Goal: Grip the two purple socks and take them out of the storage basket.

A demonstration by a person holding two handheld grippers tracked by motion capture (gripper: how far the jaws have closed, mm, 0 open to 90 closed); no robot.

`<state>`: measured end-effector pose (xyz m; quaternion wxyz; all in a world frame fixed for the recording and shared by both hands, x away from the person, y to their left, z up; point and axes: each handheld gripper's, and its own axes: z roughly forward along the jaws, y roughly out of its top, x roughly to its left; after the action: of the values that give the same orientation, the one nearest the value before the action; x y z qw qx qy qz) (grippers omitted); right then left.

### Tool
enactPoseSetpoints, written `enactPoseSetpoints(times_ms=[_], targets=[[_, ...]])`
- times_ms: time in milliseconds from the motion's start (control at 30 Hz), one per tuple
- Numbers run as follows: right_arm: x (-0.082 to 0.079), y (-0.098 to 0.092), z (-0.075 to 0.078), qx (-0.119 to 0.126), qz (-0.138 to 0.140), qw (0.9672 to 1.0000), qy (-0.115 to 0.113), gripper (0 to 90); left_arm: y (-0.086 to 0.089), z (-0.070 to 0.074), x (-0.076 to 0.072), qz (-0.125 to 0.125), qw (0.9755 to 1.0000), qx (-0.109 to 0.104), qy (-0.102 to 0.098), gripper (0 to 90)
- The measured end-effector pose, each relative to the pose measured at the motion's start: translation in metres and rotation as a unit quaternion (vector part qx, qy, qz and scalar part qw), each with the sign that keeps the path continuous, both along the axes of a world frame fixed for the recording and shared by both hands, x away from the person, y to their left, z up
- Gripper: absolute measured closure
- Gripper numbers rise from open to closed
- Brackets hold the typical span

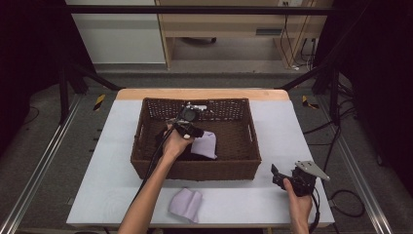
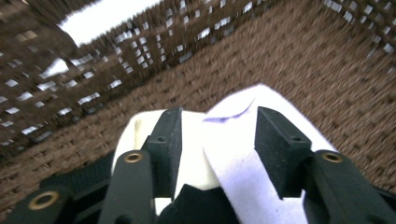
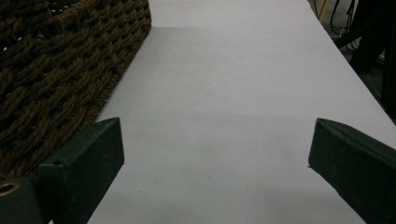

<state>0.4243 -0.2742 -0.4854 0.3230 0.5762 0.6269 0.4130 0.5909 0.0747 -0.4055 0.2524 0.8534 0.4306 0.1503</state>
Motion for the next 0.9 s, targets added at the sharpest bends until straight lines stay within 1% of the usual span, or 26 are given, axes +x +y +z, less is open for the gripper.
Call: enactPoseSetpoints(times_ms=[67,233,300,333,400,467,533,567,667,767,800,900], targets=[[0.0,0.0,0.0,0.0,0.0,1.0,0.001,3.9,-0.002,-0.004,0.002,-0.002,0.9998,0.009,0.017,49.2],[0.0,0.0,0.0,0.0,0.001,1.0,0.001,3.9,-0.002,-0.007,0.003,-0.005,0.9995,0.012,0.03,52.5],[0.0,0.0,0.0,0.0,0.0,1.0,0.0,3.9,-0.003,-0.009,0.004,-0.005,0.999,0.016,0.041,53.8],[0.0,0.0,0.0,0.0,0.0,1.0,0.001,3.9,-0.004,-0.011,0.005,-0.004,0.9986,0.017,0.05,54.5],[0.0,0.0,0.0,0.001,0.001,1.0,0.001,3.9,-0.005,-0.013,0.006,0.001,0.9981,0.021,0.059,55.8],[0.0,0.0,0.0,0.0,0.0,1.0,0.001,3.9,-0.005,-0.014,0.006,0.0,0.9974,0.03,0.066,59.7],[0.0,0.0,0.0,0.001,0.001,1.0,0.001,3.9,-0.006,-0.014,0.005,-0.001,0.9974,0.027,0.067,65.3],[0.0,0.0,0.0,0.001,0.001,1.0,0.001,3.9,-0.006,-0.014,0.005,-0.004,0.9972,0.029,0.069,67.8],[0.0,0.0,0.0,0.001,0.0,1.0,0.001,3.9,-0.007,-0.015,0.005,-0.006,0.9967,0.029,0.075,78.5],[0.0,0.0,0.0,0.001,0.0,1.0,0.001,3.9,-0.006,-0.014,0.004,-0.008,0.9966,0.029,0.076,87.7],[0.0,-0.001,0.0,0.002,0.001,1.0,0.001,3.9,-0.006,-0.012,0.004,-0.009,0.997,0.027,0.072,89.1],[0.0,-0.001,0.0,0.003,0.0,1.0,-0.001,3.9,-0.003,-0.006,0.002,-0.007,0.9987,-0.001,0.05,89.2]])
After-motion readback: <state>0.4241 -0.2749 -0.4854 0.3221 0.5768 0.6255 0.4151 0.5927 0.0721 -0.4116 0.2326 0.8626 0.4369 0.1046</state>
